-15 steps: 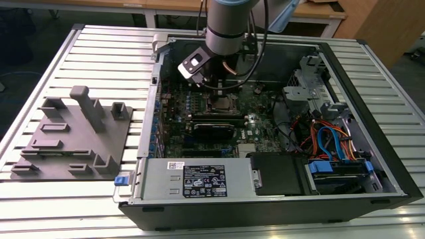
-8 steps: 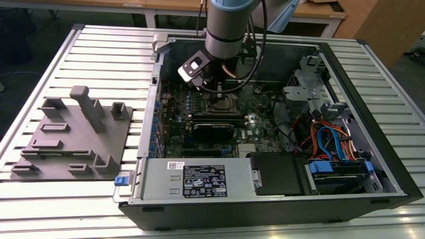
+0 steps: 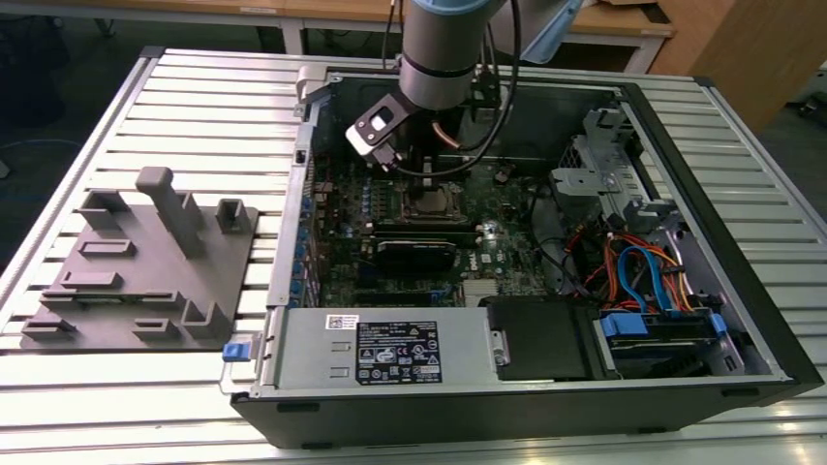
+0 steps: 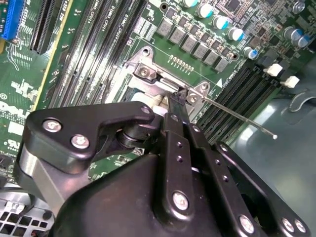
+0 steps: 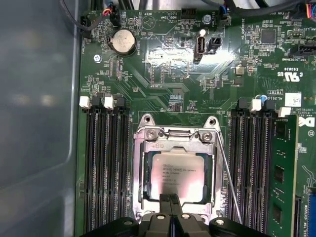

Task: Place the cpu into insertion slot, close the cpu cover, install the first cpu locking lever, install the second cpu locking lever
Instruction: 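Close the cpu cover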

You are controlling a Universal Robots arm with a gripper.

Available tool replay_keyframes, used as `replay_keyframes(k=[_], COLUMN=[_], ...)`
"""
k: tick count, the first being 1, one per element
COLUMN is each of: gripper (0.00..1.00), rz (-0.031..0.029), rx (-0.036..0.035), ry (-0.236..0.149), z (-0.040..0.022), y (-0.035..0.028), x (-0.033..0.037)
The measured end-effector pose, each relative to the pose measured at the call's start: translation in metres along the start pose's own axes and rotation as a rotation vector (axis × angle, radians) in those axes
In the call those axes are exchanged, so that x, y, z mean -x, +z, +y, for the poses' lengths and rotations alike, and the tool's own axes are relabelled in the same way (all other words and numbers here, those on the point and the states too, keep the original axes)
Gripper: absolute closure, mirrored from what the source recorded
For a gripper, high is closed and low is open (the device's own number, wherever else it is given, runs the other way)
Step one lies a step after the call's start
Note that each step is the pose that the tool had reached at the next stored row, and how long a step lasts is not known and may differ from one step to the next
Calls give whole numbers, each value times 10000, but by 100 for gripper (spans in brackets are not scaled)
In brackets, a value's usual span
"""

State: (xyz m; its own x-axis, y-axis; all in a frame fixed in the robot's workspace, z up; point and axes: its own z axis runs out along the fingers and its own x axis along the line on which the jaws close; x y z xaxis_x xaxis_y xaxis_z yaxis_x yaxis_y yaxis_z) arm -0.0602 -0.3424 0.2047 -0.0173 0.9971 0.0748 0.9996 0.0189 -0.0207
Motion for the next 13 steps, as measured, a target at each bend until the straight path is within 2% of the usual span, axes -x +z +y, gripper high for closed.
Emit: replay_keyframes(k=[3,10,13], gripper=[89,89,89], rz=[2,0,-1], rx=[2,0,0], ry=[0,0,1], z=[6,181,191], y=[-3,-3,-3], x=[0,3,3])
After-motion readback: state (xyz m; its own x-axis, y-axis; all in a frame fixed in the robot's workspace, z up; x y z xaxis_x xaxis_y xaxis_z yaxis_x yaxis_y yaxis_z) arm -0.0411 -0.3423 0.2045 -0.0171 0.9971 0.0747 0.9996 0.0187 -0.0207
